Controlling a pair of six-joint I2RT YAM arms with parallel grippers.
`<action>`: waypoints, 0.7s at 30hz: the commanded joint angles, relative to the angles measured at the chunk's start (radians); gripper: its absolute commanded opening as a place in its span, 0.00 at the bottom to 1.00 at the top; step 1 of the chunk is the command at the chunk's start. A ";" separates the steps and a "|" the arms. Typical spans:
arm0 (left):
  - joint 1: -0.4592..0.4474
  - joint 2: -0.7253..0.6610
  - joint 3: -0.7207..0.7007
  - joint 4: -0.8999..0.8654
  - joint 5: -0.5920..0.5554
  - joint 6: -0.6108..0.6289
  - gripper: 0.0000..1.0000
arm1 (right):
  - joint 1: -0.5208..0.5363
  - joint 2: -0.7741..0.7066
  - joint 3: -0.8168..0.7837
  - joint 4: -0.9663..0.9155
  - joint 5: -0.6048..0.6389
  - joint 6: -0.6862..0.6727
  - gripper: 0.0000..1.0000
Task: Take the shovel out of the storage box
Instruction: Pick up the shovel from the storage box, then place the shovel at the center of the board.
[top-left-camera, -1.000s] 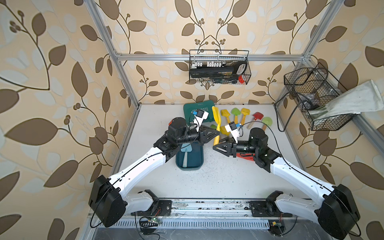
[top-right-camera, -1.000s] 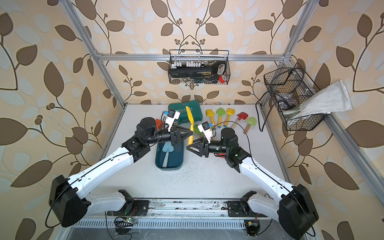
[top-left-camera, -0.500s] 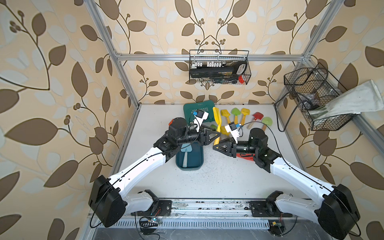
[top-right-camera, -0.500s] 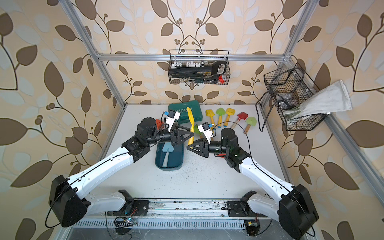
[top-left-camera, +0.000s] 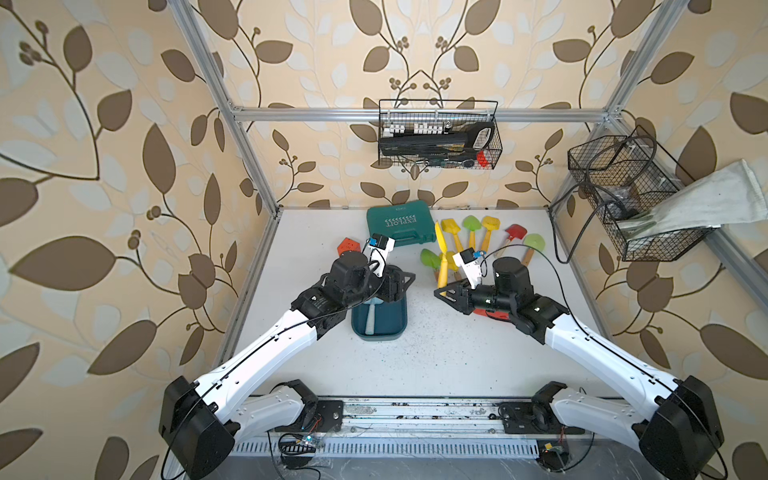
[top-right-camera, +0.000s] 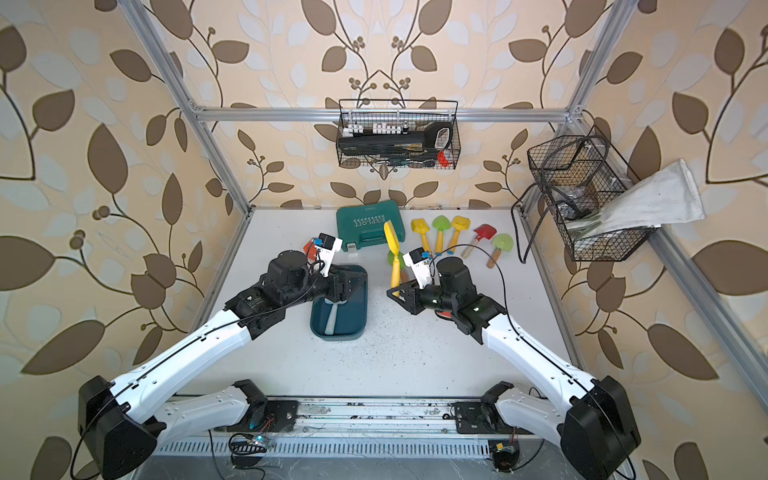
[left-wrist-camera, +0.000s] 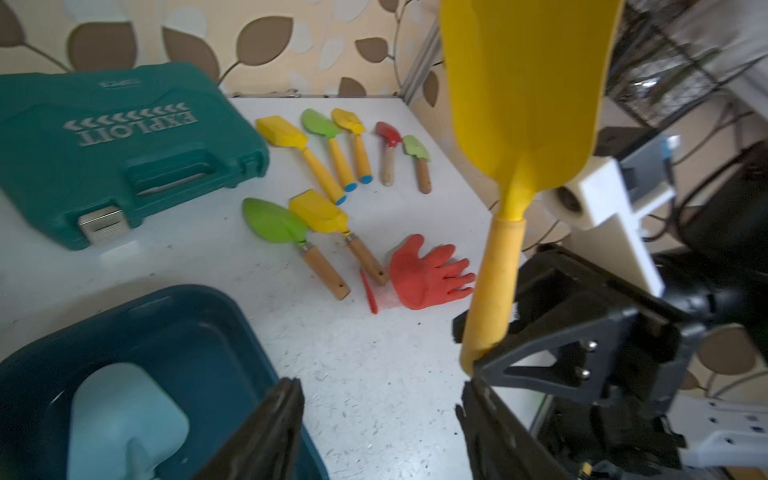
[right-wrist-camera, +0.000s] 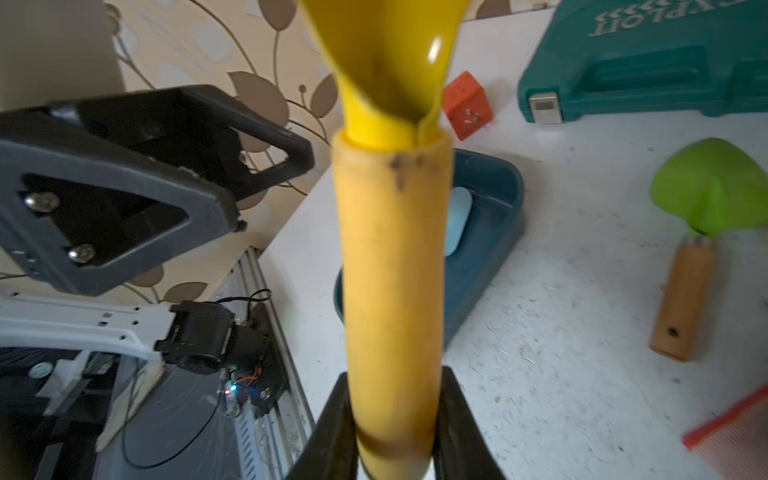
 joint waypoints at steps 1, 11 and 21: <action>-0.008 0.043 0.001 -0.135 -0.202 -0.001 0.65 | -0.002 -0.014 0.057 -0.168 0.229 -0.044 0.11; -0.008 0.167 0.053 -0.311 -0.385 -0.074 0.66 | -0.020 0.019 0.076 -0.368 0.555 -0.037 0.11; -0.008 0.208 0.073 -0.349 -0.412 -0.084 0.67 | -0.084 0.146 0.098 -0.423 0.570 -0.045 0.11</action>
